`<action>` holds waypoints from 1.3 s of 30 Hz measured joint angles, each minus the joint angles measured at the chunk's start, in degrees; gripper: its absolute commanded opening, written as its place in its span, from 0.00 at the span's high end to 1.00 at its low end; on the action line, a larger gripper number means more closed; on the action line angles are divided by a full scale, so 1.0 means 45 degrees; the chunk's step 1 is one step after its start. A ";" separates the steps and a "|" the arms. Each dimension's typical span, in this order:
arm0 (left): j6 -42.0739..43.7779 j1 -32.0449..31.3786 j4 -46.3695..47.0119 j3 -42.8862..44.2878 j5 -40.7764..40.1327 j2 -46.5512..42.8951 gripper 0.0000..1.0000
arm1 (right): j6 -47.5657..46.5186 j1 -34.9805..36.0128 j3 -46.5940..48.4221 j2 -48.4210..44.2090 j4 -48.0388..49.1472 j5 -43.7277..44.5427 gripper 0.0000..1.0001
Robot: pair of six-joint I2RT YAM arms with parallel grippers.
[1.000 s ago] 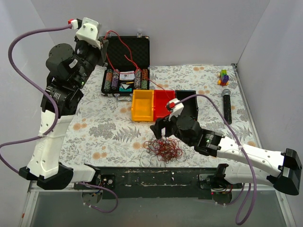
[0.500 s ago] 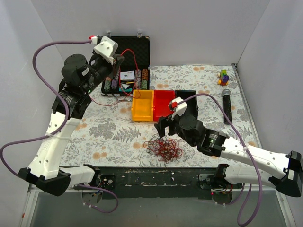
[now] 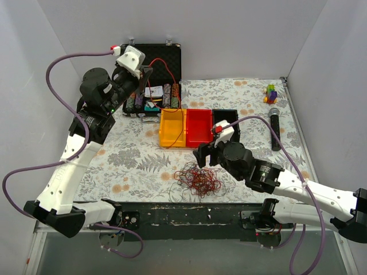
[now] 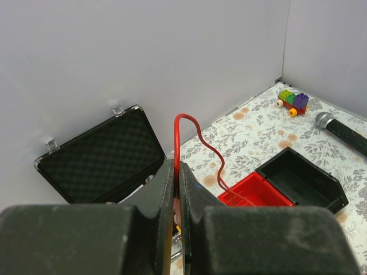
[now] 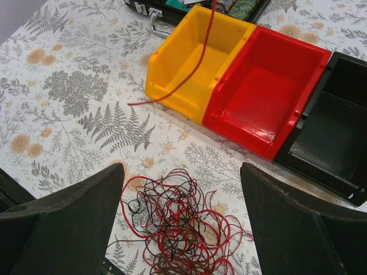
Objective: Untangle the cables
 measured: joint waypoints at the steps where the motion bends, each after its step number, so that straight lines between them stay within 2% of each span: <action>1: 0.0010 0.0000 0.0097 0.0000 -0.0015 0.0010 1.00 | 0.0019 0.0000 -0.0058 -0.0049 -0.0005 0.0024 0.09; 15: -0.0379 0.0000 0.1477 -0.0398 0.0034 0.0690 1.00 | 0.0257 0.0000 -0.0646 -0.0597 -0.0223 0.0282 0.10; 39: -0.0563 0.0000 0.2798 0.0325 -0.0826 0.3011 1.00 | 0.0714 0.0000 -0.1598 -0.1287 -0.0287 0.0437 0.10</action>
